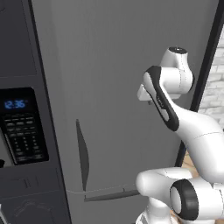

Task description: Retrieve the butter from the fridge and place it on a plate on the dining table. Then retrieve the butter knife by the fridge and place it near the plate.

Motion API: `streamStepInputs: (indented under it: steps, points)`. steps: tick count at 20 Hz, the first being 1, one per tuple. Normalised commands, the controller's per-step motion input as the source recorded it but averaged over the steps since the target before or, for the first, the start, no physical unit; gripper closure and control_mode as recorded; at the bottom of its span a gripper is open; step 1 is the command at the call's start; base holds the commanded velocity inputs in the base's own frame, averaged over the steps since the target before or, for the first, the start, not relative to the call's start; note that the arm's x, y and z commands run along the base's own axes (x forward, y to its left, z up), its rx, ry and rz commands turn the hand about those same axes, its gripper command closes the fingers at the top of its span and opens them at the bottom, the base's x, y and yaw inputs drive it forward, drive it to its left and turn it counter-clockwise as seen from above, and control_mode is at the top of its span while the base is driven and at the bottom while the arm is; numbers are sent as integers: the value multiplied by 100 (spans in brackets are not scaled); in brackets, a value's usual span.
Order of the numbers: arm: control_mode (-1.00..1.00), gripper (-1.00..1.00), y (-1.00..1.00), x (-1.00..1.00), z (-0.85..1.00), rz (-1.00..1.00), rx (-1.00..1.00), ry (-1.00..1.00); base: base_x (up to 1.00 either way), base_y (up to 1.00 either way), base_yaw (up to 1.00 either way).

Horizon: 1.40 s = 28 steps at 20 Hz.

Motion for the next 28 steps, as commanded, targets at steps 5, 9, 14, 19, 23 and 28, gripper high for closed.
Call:
streamStepInputs:
  steps: [5,9,14,19,23,28]
  points:
    - [-100,-100,1,-18,-18,0,-6,2,0,0,0]
    - [-100,-100,3,-72,-53,0,-8,-11,0,0,0]
    - [-100,-100,15,-27,-68,0,-2,-16,0,0,0]
    - [100,-100,0,0,-7,0,0,0,-11,7,0]
    - [100,-100,0,0,0,0,0,0,-64,8,0]
    - [100,-100,0,0,0,0,0,0,-67,70,0]
